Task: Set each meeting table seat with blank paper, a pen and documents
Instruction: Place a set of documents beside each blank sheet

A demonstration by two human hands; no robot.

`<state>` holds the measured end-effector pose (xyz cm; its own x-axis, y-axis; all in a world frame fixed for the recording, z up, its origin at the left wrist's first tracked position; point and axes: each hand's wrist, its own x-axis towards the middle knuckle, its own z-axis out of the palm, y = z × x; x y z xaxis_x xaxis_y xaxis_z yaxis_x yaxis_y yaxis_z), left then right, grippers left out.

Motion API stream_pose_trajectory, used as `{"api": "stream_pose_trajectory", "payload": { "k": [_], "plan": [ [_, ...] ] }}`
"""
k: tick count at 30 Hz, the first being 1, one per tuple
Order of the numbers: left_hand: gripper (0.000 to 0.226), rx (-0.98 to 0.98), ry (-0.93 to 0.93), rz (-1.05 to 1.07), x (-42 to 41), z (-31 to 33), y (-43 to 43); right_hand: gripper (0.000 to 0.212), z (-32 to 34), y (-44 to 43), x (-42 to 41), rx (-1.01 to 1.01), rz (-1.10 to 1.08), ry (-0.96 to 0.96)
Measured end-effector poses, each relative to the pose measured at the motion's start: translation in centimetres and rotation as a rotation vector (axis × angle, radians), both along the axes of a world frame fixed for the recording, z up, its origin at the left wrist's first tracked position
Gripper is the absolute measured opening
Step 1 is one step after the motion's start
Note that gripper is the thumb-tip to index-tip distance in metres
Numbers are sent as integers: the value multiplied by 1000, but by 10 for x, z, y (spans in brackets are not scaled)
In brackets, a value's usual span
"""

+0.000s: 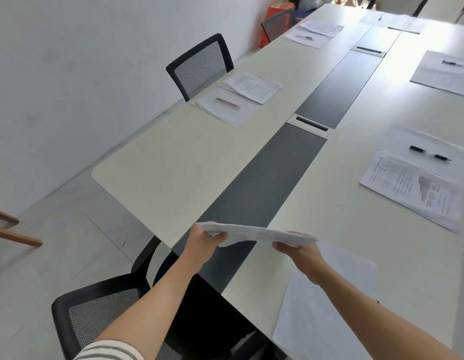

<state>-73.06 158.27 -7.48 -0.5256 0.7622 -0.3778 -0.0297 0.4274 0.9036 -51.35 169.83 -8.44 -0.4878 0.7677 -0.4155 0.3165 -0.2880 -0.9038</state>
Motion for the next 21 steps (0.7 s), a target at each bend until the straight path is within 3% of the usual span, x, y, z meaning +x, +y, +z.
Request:
{"api": "stream_pose_trajectory", "payload": {
  "k": [2,6,13,16,21],
  "plan": [
    [14,38,-38,30,6,5,7,18,2,0,-2,20,-3,24],
    [18,129,-131,44,13,10,15,37,0,3,-5,-10,-91,139],
    [20,-128,-3,-40,17,-26,-4,26,-23,-3,-2,-39,146,-66],
    [19,-116,38,-66,6,-27,-6,14,-21,3,-9,-9,60,-106],
    [17,-208,113,-82,-14,-30,-14,10,-13,24,-35,-127,-129,-59]
  ]
}}
